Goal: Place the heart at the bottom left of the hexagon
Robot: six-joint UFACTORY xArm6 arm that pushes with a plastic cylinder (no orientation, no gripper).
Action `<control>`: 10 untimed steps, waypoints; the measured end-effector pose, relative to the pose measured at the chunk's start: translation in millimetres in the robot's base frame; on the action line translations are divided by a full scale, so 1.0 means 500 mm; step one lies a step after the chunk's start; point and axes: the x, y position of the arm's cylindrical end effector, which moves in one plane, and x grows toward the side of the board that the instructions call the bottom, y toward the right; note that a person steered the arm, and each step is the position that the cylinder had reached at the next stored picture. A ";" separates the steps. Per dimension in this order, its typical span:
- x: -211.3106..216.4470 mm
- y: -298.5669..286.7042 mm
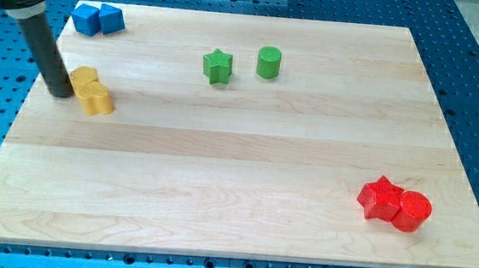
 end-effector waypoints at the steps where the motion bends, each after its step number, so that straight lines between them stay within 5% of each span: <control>1: 0.013 0.081; 3: 0.013 0.254; 4: 0.065 0.228; 5: 0.213 0.180; 6: 0.234 0.063; 8: 0.075 0.084; 10: 0.105 0.220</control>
